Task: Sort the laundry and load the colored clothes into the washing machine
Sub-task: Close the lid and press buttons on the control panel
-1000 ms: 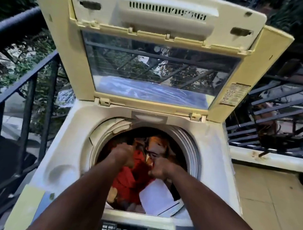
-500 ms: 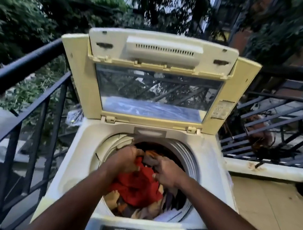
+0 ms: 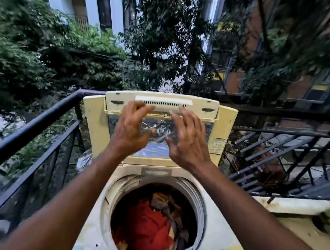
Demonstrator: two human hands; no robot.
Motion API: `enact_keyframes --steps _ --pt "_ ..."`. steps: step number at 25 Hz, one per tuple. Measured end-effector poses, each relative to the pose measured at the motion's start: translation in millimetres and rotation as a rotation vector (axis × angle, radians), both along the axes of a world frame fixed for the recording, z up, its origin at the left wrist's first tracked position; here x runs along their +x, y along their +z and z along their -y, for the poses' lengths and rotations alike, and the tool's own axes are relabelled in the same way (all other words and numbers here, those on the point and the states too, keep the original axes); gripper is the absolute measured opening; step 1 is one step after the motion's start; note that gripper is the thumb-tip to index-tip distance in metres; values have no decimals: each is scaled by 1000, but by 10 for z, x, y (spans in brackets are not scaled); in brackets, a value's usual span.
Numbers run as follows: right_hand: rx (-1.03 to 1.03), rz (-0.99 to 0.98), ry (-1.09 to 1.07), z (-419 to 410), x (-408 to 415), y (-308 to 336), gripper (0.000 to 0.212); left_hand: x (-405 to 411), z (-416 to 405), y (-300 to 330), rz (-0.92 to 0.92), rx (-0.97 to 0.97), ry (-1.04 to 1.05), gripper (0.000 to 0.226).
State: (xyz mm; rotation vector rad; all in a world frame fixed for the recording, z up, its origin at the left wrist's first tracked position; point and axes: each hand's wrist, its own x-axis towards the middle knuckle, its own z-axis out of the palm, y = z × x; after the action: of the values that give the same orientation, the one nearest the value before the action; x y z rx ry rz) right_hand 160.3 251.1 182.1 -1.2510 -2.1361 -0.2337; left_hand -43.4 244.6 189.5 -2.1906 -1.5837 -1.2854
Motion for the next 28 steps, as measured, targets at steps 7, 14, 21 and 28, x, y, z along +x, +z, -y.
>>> enact_keyframes --steps 7,14,21,28 --pt "-144 207 -133 -611 -68 571 74 -54 -409 660 -236 -141 206 70" --pt "-330 291 -231 -882 -33 611 72 -99 -627 555 -421 -443 247 75" --pt "-352 285 -237 -792 -37 579 63 -83 -510 530 -420 -429 249 69" --pt "-168 215 -255 -531 70 408 54 -64 -225 432 -394 -257 260 51"
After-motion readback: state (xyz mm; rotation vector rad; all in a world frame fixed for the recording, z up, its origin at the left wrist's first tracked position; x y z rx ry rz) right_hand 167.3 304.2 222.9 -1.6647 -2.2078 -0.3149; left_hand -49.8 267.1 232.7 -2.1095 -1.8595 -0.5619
